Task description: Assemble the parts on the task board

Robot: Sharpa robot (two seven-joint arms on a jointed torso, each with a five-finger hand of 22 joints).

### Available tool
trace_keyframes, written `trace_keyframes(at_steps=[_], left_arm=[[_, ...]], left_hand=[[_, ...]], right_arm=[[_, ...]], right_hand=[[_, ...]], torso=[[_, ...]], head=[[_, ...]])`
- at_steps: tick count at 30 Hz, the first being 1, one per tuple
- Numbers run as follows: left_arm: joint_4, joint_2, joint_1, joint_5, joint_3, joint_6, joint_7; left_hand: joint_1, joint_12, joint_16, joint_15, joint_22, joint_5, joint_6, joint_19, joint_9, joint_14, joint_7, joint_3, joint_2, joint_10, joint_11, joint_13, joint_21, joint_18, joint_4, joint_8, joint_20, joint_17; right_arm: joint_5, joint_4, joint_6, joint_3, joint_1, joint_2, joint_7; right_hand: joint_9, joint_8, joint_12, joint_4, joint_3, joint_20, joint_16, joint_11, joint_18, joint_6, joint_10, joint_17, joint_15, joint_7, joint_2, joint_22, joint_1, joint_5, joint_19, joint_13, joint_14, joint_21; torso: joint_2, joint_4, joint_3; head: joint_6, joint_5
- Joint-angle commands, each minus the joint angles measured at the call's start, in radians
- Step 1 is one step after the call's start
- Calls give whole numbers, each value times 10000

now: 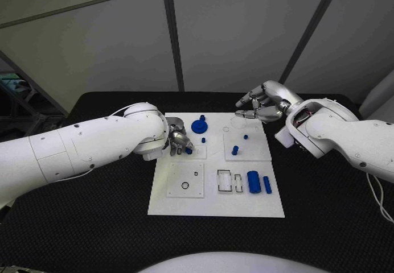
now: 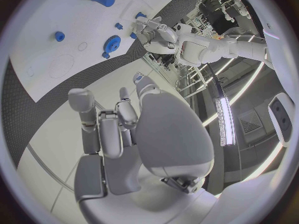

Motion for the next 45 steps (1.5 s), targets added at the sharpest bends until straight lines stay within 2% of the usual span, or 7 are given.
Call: trace_keyframes(at_steps=[1, 16, 34, 41, 45], left_arm=[[-13, 29, -21, -19, -21, 321, -80], [-66, 41, -19, -19, -21, 485, -125], [-137, 87, -19, -19, -20, 450, -143], [-150, 91, -19, -19, -19, 405, -135], [-125, 69, -19, -19, -19, 359, -124]], left_hand=[[-121, 47, -65, -69, 68, 48, 158, 76, -22, 3, -77, -67, 16, 57, -34, 23, 68, 10, -25, 22, -26, 14], [-400, 130, -66, -86, 173, 42, 324, 132, -67, 11, -126, -343, 25, 127, -68, 113, 121, -12, 107, 56, -43, 23], [-1154, 224, -78, -91, 295, 8, 562, 191, -233, 22, -143, -1556, 213, 220, -75, 230, 159, -35, 752, 13, -55, 43], [-1246, 227, -81, -91, 305, -20, 589, 194, -267, 24, -142, -1818, 233, 227, -73, 236, 155, -35, 874, 0, -55, 46], [-1371, 223, -85, -87, 307, -27, 621, 192, -298, 25, -134, -2216, 184, 229, -67, 235, 146, -34, 1022, -8, -51, 51]], right_arm=[[19, 2, 81, 7, 15, 11, 35], [19, 3, 117, 7, 15, 9, 20], [19, 4, 151, 7, 15, 9, 0], [19, 4, 154, 7, 15, 4, 3], [19, 0, 157, 7, 15, 3, 2]], right_hand=[[-8, 38, -33, 16, -23, 3, -41, -55, 172, 43, 9, 760, -72, -16, -8, -8, -117, 39, -45, -9, 613, -52], [-8, 39, -32, 19, -25, 3, -44, -56, 173, 44, 9, 757, -72, -16, -8, -11, -120, 39, -46, -9, 613, -55], [-8, 53, -29, 46, -42, 0, -51, -59, 174, 48, 11, 752, -75, -19, -8, -26, -156, 44, -46, -9, 612, -71], [-8, 56, -31, 53, -47, -1, -52, -59, 174, 49, 10, 751, -76, -20, -9, -29, -166, 44, -45, -12, 612, -74], [-9, 61, -35, 67, -58, -2, -63, -60, 180, 47, 6, 737, -77, -22, -11, -64, -185, 44, -60, -20, 609, -98]], torso=[[-2, 5, 1], [-2, 2, 1], [-5, 3, 7], [-5, 5, 6], [-5, 5, 4]], head=[[-14, 4], [-37, -5], [-47, -28], [-50, -23], [-43, -15]])
